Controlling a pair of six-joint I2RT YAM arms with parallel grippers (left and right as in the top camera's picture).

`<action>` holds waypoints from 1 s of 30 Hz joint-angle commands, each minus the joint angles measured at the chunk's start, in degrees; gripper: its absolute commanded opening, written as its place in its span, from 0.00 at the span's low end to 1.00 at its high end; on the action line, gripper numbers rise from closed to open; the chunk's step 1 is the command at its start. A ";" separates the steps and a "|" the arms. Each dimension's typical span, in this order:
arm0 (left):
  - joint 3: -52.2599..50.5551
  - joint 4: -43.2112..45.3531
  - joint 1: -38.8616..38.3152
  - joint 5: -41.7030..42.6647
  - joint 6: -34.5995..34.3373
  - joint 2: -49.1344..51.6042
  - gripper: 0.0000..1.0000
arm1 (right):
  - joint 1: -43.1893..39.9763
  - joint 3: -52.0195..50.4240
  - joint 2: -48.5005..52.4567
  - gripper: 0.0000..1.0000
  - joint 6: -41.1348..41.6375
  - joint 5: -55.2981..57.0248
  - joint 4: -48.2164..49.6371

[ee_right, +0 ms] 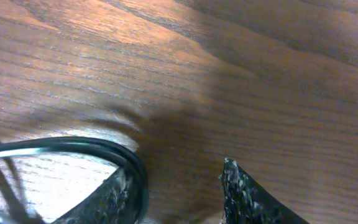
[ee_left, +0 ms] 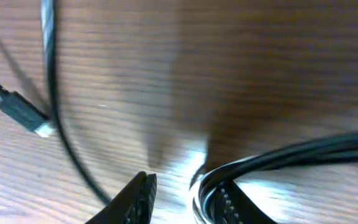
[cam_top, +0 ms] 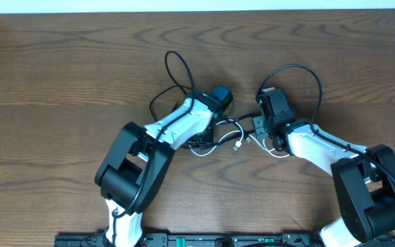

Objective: Untangle cables

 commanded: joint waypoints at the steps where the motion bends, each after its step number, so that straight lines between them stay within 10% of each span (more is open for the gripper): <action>1: -2.36 -3.87 4.52 -6.54 -0.76 2.91 0.32 | -2.89 -3.82 4.94 0.39 1.77 15.89 -3.98; 30: -2.40 -5.35 10.62 -6.12 -3.52 2.91 0.38 | -13.00 -3.82 4.94 0.48 14.82 23.56 -9.73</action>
